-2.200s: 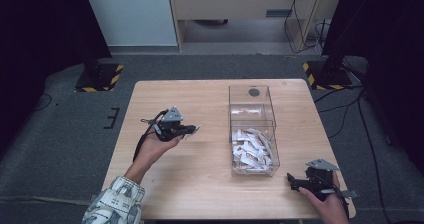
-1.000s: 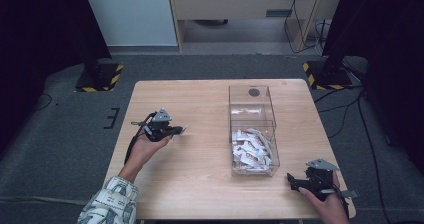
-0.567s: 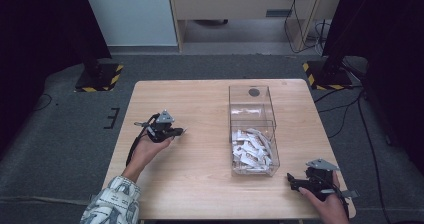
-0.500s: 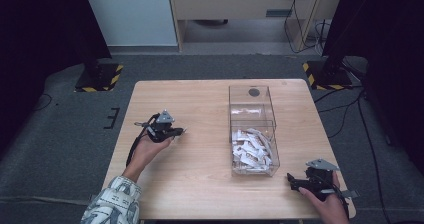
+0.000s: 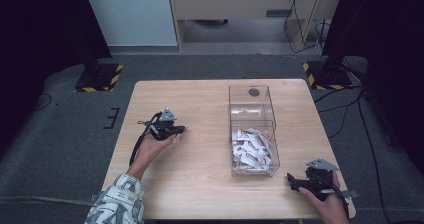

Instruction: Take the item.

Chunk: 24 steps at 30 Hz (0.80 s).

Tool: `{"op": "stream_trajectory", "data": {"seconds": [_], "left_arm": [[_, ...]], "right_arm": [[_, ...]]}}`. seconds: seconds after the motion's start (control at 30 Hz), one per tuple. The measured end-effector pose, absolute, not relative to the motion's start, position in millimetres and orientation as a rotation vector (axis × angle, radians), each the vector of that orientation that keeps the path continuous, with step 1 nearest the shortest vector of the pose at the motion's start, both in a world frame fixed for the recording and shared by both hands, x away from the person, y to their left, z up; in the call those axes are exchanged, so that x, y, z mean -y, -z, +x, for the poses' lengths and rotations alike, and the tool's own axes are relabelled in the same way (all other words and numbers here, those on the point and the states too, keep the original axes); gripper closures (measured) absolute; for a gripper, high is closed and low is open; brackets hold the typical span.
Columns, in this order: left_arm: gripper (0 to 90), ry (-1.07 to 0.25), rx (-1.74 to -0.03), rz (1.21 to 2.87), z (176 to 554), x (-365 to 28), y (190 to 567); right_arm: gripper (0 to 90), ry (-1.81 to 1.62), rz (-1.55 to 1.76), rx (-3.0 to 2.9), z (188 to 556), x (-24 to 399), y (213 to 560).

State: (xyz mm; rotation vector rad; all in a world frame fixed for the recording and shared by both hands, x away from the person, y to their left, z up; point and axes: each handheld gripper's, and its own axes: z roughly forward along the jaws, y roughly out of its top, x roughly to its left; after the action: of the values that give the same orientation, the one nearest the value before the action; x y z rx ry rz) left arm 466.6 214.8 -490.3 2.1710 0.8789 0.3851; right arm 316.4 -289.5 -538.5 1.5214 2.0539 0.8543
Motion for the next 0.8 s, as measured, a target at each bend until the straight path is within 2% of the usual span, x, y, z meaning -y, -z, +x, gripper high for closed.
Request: {"op": "stream_trajectory", "data": {"seconds": [0.8], "left_arm": [[87.8,-0.394,-0.872,2.219,469.7,-196.9,506.0]], "right_arm": [[0.8,-0.855,1.521,-2.054,316.5,289.5,538.6]]}}
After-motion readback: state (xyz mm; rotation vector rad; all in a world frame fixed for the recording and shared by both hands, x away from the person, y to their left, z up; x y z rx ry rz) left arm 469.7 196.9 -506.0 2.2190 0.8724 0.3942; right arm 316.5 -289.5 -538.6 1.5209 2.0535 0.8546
